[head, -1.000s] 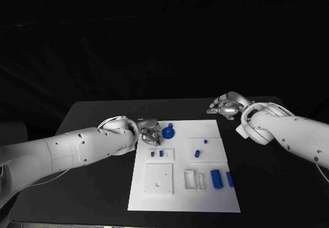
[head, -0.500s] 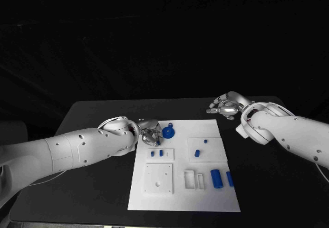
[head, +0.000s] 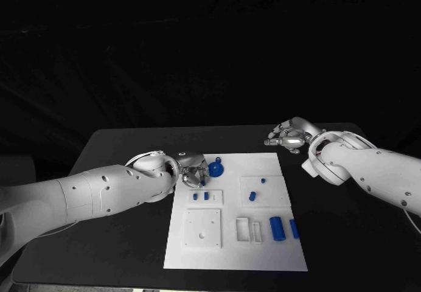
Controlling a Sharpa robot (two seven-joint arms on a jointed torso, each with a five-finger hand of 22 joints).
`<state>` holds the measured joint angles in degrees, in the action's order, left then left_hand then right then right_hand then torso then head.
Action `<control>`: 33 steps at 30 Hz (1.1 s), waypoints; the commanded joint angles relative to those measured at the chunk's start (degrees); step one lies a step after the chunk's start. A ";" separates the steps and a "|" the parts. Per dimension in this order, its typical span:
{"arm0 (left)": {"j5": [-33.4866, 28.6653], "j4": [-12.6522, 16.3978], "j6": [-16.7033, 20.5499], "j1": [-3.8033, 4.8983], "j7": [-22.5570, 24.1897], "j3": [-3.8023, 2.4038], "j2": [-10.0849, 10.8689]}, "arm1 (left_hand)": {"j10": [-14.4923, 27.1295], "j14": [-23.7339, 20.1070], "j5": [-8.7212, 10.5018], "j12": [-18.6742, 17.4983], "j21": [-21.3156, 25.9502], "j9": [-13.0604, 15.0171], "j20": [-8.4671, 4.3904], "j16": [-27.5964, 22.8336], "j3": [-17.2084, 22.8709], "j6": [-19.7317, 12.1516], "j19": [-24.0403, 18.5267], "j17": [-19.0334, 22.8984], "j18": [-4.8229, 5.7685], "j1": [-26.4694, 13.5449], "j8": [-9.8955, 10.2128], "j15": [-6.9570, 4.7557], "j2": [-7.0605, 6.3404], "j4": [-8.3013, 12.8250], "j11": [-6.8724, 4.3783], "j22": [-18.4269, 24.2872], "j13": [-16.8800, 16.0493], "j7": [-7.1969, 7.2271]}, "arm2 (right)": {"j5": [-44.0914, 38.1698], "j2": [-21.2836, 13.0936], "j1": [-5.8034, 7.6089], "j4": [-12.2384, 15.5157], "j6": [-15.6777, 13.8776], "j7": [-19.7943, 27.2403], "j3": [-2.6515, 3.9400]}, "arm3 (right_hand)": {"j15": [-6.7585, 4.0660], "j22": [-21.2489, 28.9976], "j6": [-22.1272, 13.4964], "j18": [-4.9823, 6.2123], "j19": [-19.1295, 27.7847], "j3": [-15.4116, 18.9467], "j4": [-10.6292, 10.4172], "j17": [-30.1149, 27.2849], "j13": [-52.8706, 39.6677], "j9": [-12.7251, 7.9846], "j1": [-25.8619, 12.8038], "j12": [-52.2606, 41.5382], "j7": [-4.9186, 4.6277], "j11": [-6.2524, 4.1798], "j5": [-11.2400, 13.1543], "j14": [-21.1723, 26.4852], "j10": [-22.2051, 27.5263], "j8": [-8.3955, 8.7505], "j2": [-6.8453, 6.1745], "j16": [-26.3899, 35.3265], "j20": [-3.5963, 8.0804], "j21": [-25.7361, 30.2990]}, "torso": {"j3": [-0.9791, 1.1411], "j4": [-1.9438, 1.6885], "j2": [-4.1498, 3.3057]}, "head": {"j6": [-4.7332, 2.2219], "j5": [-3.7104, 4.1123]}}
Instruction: Assemble the parts on the task board
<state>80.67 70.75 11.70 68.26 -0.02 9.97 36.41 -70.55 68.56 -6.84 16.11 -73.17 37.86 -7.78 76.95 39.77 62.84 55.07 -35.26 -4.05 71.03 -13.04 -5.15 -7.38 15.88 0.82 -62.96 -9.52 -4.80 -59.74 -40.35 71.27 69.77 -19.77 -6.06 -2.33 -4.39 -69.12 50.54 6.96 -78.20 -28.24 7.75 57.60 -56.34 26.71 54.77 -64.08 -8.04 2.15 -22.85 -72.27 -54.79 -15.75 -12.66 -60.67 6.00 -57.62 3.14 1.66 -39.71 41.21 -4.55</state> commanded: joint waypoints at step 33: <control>2.72 -0.81 0.49 -0.19 -0.53 0.19 -0.04 | -2.30 -2.38 1.13 -3.79 0.45 -1.94 -1.91 0.42 -0.75 -8.49 -1.11 0.91 -5.25 -0.66 3.57 1.03 -5.09 -1.69 1.45 -0.27 -5.36 -2.37 | 0.07 0.02 -0.39 -0.19 0.70 0.68 0.03 | 0.01 0.10 -0.17 8.04 0.00 0.03 0.31 0.06 0.20 -0.03 0.04 0.23 -0.39 -0.21 -0.22 -0.36 0.21 0.27 0.60 0.31 -0.19 0.31 | 0.03 0.06 0.00 | -0.21 0.03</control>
<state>82.96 69.97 12.19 68.08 -0.51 10.18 36.41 -73.22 66.68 -5.97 12.63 -72.96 35.97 -7.78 77.21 39.04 54.74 54.45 -34.43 -4.25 70.48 -9.70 -4.10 -11.99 14.51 2.09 -63.14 -14.83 -7.17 -59.70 -40.33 70.91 69.57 -19.68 -5.98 -2.33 -4.39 -69.08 50.38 6.96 -78.20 -28.24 7.75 57.60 -56.20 26.71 54.77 -64.08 -8.10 2.15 -22.85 -72.27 -54.79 -15.75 -12.66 -60.68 5.99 -57.62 3.16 1.66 -39.72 41.07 -4.50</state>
